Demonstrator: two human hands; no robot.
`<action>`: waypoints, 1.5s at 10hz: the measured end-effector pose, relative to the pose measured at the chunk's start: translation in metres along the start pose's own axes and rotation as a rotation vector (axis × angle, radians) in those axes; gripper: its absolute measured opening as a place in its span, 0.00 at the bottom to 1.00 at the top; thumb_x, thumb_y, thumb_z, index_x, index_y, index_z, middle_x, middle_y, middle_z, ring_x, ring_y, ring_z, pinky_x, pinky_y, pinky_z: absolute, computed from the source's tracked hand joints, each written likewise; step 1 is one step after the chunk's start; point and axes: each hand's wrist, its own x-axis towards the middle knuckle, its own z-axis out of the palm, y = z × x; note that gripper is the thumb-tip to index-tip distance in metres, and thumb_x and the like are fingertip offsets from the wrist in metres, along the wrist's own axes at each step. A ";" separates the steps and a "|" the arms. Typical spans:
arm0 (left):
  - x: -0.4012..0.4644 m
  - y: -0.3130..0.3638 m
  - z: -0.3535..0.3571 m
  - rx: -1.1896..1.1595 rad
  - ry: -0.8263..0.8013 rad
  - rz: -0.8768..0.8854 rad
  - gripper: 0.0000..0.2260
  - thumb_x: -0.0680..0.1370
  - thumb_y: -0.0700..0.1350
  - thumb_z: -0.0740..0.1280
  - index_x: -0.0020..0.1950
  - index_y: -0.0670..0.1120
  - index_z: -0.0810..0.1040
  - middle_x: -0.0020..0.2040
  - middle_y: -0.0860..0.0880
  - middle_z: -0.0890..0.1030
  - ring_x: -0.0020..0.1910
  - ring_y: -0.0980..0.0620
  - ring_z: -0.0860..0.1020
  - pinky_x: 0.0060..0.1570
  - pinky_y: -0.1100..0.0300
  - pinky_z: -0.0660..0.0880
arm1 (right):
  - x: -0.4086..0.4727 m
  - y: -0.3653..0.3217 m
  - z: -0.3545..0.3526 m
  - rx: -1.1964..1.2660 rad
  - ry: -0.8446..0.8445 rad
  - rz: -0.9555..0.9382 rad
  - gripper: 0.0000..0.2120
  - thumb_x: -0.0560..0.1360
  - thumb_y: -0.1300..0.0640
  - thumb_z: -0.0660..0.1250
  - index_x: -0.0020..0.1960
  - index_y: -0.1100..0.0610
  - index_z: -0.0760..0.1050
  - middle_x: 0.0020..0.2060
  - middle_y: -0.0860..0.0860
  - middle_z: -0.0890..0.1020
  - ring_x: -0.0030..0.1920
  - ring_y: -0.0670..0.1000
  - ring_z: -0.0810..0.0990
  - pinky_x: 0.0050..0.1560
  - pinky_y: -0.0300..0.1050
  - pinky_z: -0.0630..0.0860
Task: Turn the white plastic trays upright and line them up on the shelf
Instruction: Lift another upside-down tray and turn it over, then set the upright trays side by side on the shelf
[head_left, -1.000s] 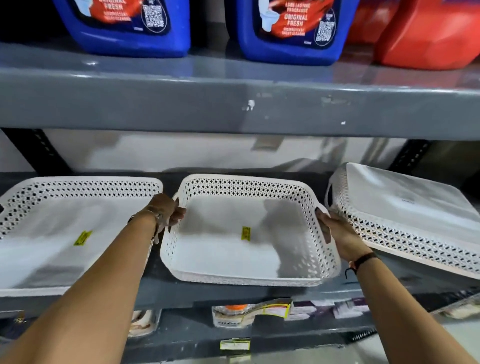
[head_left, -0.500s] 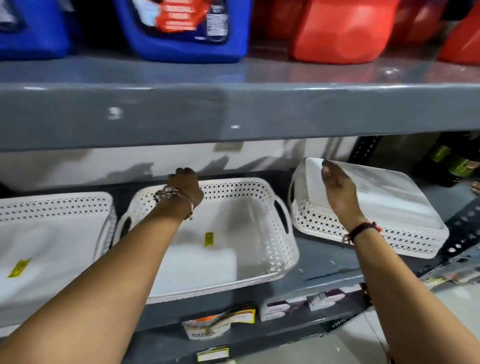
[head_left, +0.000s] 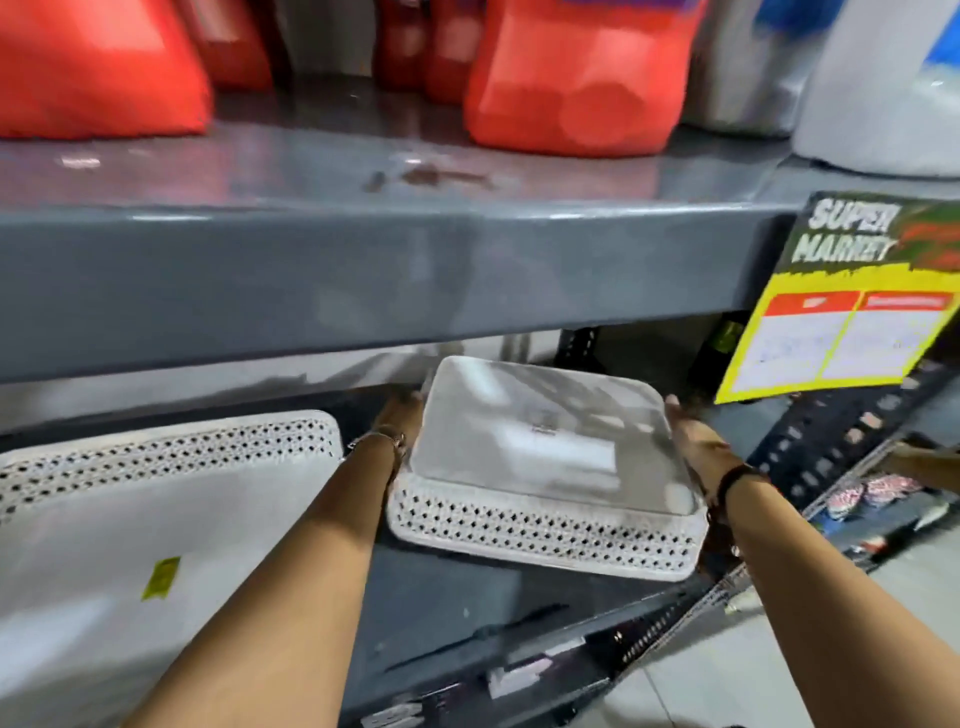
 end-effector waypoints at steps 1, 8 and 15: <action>0.010 -0.006 0.017 -0.079 0.016 -0.149 0.22 0.82 0.46 0.49 0.69 0.33 0.66 0.72 0.36 0.66 0.71 0.41 0.65 0.71 0.54 0.61 | 0.006 0.009 0.004 0.107 -0.111 0.090 0.32 0.76 0.38 0.48 0.70 0.59 0.64 0.63 0.56 0.72 0.56 0.59 0.75 0.47 0.49 0.72; -0.066 -0.009 -0.061 -0.214 -0.234 -0.355 0.16 0.82 0.39 0.54 0.67 0.32 0.66 0.53 0.33 0.82 0.36 0.43 0.81 0.55 0.55 0.76 | -0.045 -0.012 -0.050 0.243 -0.132 -0.035 0.09 0.78 0.62 0.57 0.45 0.59 0.76 0.31 0.49 0.87 0.32 0.44 0.83 0.35 0.32 0.78; -0.088 -0.058 -0.102 0.627 0.540 0.191 0.14 0.77 0.43 0.59 0.60 0.39 0.75 0.56 0.35 0.80 0.55 0.35 0.78 0.51 0.47 0.76 | -0.129 -0.036 0.108 -0.277 -0.071 -0.661 0.20 0.78 0.56 0.58 0.67 0.63 0.67 0.67 0.61 0.72 0.68 0.57 0.69 0.67 0.45 0.63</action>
